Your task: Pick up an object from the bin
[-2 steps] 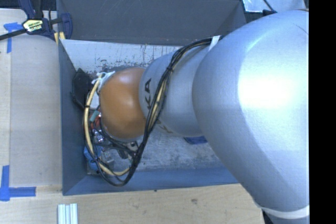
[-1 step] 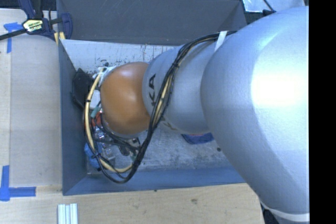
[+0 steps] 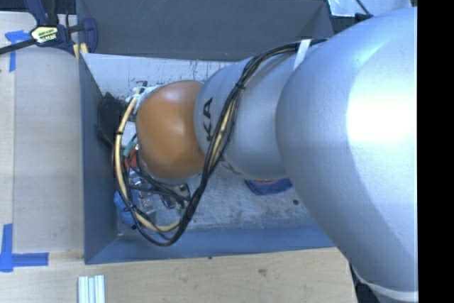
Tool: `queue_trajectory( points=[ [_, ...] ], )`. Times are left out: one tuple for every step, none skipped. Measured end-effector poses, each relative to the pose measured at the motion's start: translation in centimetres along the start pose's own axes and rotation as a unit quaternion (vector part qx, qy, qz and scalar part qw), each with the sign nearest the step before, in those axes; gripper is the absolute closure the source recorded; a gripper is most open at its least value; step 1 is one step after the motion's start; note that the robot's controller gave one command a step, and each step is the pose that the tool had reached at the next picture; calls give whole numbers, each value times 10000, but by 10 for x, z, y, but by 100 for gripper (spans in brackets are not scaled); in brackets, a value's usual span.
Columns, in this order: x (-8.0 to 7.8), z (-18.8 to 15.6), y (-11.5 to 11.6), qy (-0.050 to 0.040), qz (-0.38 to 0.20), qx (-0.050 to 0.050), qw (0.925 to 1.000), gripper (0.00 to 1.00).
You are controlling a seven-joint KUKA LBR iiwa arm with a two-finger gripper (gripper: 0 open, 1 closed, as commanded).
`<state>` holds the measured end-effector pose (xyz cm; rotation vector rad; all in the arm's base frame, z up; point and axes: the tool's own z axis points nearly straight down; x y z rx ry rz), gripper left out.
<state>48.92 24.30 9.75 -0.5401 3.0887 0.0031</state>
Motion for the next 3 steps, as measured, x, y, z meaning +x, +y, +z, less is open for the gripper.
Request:
queue_trajectory(
  points=[
    [-1,-11,0,-11,1,-1,10000,100],
    [-4,-60,0,-11,2,1,10000,100],
    [-5,-81,0,-1,2,3,10000,100]
  ],
)
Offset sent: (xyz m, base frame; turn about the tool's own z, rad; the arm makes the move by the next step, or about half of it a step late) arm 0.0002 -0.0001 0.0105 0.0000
